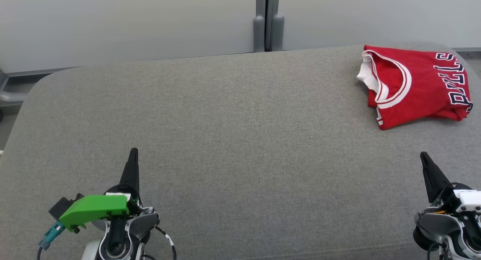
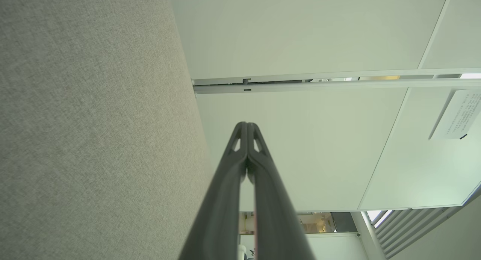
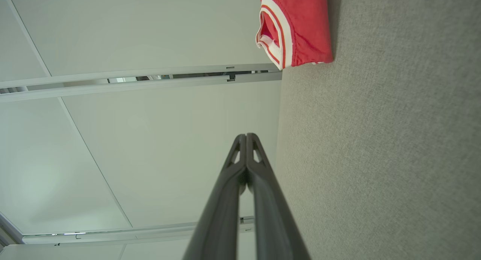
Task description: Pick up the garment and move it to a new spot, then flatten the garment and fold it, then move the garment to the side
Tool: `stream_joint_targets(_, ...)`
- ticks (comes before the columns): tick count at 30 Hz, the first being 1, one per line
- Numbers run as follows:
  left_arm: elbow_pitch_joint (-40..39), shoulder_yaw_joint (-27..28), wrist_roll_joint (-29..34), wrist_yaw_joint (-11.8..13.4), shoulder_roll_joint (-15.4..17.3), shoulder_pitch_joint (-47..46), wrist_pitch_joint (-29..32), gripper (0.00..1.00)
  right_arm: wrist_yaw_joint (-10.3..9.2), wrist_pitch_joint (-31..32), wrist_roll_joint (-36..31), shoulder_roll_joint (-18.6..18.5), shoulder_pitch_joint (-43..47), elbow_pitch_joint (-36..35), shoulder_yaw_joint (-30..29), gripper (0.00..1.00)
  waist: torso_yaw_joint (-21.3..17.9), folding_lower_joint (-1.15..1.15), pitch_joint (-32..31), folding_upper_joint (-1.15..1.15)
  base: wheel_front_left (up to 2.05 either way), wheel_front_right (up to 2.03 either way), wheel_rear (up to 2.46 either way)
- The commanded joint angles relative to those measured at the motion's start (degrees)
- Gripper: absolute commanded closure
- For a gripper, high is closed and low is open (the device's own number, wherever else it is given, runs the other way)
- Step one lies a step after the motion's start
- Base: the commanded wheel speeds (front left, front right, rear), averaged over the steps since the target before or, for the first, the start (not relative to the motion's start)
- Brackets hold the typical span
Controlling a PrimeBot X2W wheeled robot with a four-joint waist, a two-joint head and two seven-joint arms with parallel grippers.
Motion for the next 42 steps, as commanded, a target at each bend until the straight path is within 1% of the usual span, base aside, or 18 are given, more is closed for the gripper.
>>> stream_joint_targets(1, -0.22, 0.14, -0.3, -0.32, 0.01, -0.72, 0.25, 1.0, 0.04, 0.14, 0.09, -0.27, -0.55, -0.23, -0.12, 1.0, 0.0, 0.0, 0.0, 0.0, 0.0, 0.0, 0.0)
stream_joint_targets(42, -0.17, 0.13, -0.3, -0.36, 0.01, -0.73, 0.24, 1.0, 0.04, 0.21, -0.01, -0.21, -0.57, -0.22, -0.19, 1.0, 0.0, 0.0, 0.0, 0.0, 0.0, 0.0, 0.0)
